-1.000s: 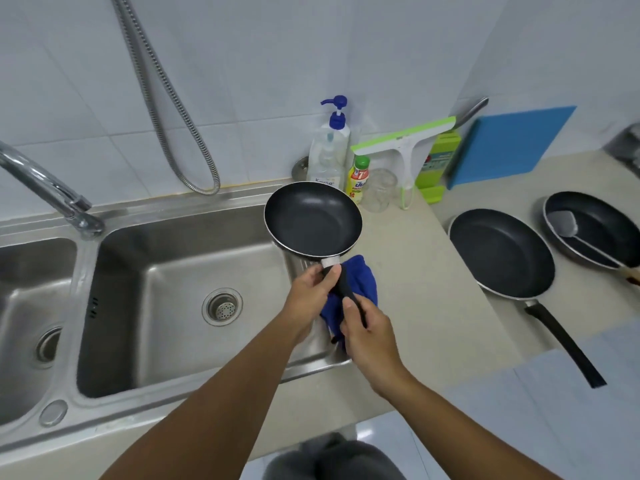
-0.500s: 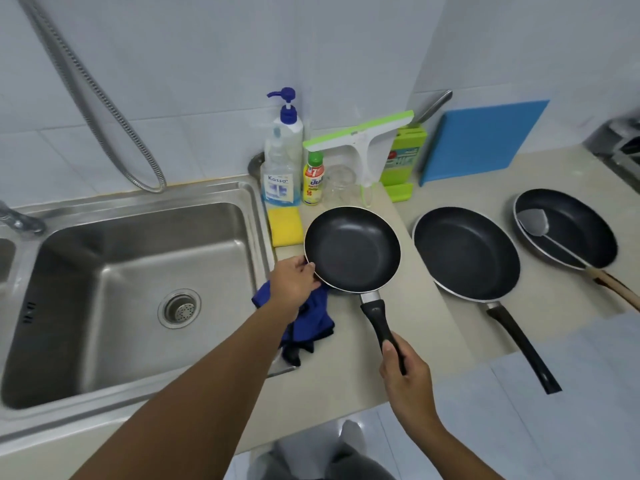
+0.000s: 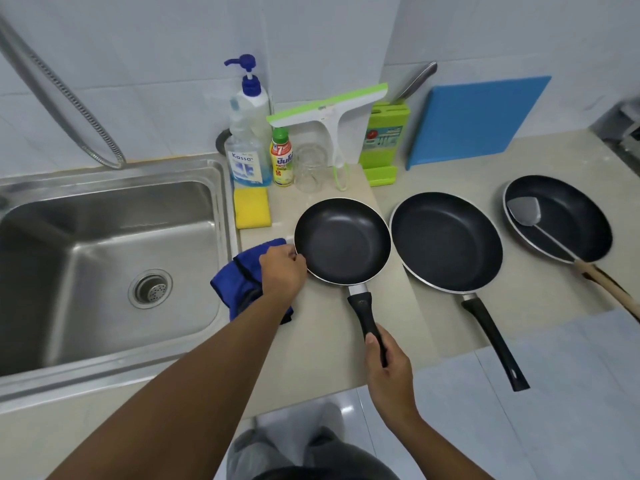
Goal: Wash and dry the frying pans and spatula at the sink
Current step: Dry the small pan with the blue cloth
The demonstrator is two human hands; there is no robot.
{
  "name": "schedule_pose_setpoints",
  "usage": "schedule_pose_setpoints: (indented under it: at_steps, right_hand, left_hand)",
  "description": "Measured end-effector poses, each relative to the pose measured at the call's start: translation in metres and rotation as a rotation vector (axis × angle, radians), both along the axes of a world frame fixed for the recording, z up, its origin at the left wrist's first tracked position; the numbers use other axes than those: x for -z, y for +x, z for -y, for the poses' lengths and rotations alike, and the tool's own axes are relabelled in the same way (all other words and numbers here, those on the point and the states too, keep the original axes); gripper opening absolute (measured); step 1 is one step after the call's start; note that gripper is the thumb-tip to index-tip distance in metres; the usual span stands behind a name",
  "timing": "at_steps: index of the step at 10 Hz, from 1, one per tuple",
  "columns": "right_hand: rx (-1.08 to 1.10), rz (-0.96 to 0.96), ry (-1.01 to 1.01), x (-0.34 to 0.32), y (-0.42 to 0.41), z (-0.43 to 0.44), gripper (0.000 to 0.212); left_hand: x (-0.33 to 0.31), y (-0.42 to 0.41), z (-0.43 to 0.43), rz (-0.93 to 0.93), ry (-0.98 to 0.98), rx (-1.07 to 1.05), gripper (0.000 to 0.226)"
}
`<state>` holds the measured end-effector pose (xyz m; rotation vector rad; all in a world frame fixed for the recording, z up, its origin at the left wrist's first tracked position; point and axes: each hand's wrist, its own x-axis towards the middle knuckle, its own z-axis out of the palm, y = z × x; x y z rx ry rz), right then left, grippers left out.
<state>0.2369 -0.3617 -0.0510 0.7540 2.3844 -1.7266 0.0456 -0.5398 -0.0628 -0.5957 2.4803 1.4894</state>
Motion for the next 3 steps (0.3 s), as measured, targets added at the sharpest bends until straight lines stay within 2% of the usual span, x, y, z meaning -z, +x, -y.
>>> schedule_pose_setpoints:
  at_steps: [1,2,3]
  right_hand:
    - [-0.013,0.015,0.022,-0.004,0.000,0.001,0.056]
    - [-0.054,0.023,0.092,-0.012,0.000,-0.001,0.044]
    - [-0.038,-0.062,0.230,-0.023,-0.005,-0.004,0.041]
  left_hand:
    - [-0.027,0.008,-0.006,0.000,-0.019,-0.011,0.024]
    - [-0.048,0.013,-0.009,-0.015,-0.057,-0.001,0.040]
    - [-0.065,0.016,-0.004,-0.018,-0.052,0.009,0.025]
